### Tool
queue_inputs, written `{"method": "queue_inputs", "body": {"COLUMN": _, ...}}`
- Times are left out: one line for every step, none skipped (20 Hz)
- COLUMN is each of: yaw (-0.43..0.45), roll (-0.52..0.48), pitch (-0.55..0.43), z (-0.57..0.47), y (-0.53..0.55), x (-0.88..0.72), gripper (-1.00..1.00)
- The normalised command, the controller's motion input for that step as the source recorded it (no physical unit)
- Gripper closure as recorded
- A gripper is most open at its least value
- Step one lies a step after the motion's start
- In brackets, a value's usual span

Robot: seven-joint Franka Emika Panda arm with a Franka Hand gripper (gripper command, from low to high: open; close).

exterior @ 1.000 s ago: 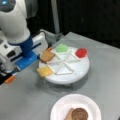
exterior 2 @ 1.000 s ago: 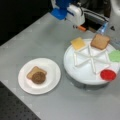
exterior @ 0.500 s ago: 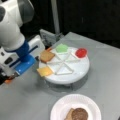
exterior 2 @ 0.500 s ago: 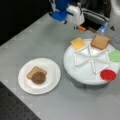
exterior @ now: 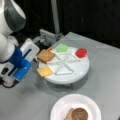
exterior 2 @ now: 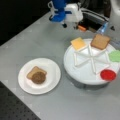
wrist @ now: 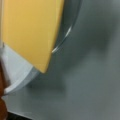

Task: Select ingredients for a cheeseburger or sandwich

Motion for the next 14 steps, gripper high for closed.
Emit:
{"method": "queue_inputs", "body": {"yaw": 0.018, "roll": 0.179, "pitch": -0.113, "z": -0.20, "y": 0.09, "x": 0.11, "gripper": -1.00}}
{"method": "queue_inputs", "body": {"yaw": 0.003, "roll": 0.198, "pitch": -0.096, "z": -0.19, "y": 0.11, "x": 0.11, "gripper": -1.00}}
{"method": "queue_inputs", "body": {"yaw": -0.010, "roll": 0.223, "pitch": -0.092, "z": -0.19, "y": 0.12, "x": 0.10, "gripper": -1.00}}
{"method": "queue_inputs", "body": {"yaw": -0.014, "roll": 0.217, "pitch": -0.091, "z": -0.17, "y": 0.12, "x": 0.10, "gripper": -1.00}}
{"method": "queue_inputs", "body": {"yaw": -0.024, "roll": 0.229, "pitch": -0.106, "z": -0.17, "y": 0.12, "x": 0.09, "gripper": -1.00}}
{"method": "queue_inputs", "body": {"yaw": -0.032, "roll": 0.243, "pitch": -0.118, "z": -0.17, "y": 0.12, "x": 0.08, "gripper": -1.00}}
{"method": "queue_inputs", "body": {"yaw": -0.037, "roll": 0.249, "pitch": -0.127, "z": -0.18, "y": 0.12, "x": 0.08, "gripper": -1.00}}
{"method": "queue_inputs", "body": {"yaw": -0.039, "roll": 0.241, "pitch": -0.131, "z": -0.19, "y": 0.12, "x": 0.07, "gripper": -1.00}}
{"method": "queue_inputs", "body": {"yaw": -0.037, "roll": 0.233, "pitch": -0.136, "z": -0.19, "y": 0.12, "x": 0.06, "gripper": -1.00}}
{"method": "queue_inputs", "body": {"yaw": -0.035, "roll": 0.221, "pitch": -0.139, "z": -0.19, "y": 0.11, "x": 0.05, "gripper": -1.00}}
{"method": "queue_inputs", "body": {"yaw": -0.034, "roll": 0.207, "pitch": -0.140, "z": -0.19, "y": 0.12, "x": 0.04, "gripper": -1.00}}
{"method": "queue_inputs", "body": {"yaw": -0.030, "roll": 0.189, "pitch": -0.142, "z": -0.18, "y": 0.11, "x": 0.03, "gripper": -1.00}}
{"method": "queue_inputs", "body": {"yaw": -0.026, "roll": 0.179, "pitch": -0.141, "z": -0.17, "y": 0.10, "x": 0.02, "gripper": -1.00}}
{"method": "queue_inputs", "body": {"yaw": -0.024, "roll": 0.167, "pitch": -0.139, "z": -0.16, "y": 0.10, "x": 0.01, "gripper": -1.00}}
